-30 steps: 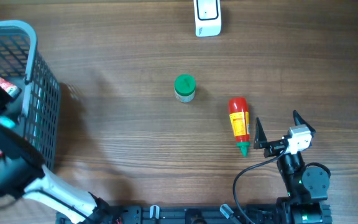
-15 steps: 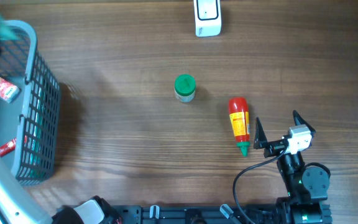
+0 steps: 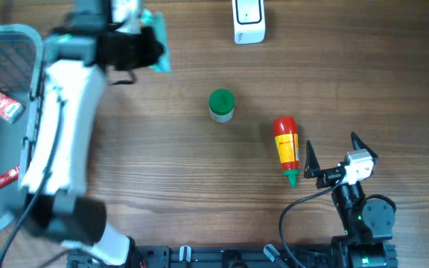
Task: Scan the item barcode
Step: 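Carry the wipes pack out and drop it beside the jar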
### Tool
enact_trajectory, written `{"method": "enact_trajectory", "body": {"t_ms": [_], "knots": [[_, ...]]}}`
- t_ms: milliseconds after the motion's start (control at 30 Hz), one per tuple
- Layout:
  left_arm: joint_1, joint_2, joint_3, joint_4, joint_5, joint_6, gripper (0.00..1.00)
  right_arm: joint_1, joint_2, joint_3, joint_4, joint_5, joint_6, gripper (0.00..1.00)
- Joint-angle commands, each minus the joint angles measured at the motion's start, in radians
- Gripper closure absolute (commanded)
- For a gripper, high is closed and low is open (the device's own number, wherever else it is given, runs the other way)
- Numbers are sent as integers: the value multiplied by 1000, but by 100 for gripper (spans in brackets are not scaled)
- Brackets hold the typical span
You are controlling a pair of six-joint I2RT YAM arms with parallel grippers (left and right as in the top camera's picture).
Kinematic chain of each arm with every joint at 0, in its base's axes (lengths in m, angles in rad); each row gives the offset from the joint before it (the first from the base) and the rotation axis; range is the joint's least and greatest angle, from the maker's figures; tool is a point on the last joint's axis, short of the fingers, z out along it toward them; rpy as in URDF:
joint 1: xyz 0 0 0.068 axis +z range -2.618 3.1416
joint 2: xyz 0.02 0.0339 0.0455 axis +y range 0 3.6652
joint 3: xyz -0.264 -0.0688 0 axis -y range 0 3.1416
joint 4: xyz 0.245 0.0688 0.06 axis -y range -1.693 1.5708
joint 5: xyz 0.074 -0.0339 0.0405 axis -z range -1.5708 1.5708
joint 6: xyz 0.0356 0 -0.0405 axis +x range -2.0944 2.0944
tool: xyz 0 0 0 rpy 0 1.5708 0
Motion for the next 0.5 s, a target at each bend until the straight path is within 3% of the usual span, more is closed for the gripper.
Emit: {"method": "enact_trajectory", "body": {"t_ms": [0, 200, 467], "knots": [[-69, 137, 0, -10, -87, -71, 96, 3, -5, -1, 5, 17, -18, 0], [-149, 317, 0, -51, -87, -88, 96, 3, -5, -1, 5, 17, -17, 0], [-216, 401, 0, -34, -139, -151, 92, 3, -5, -1, 5, 17, -18, 0]]}}
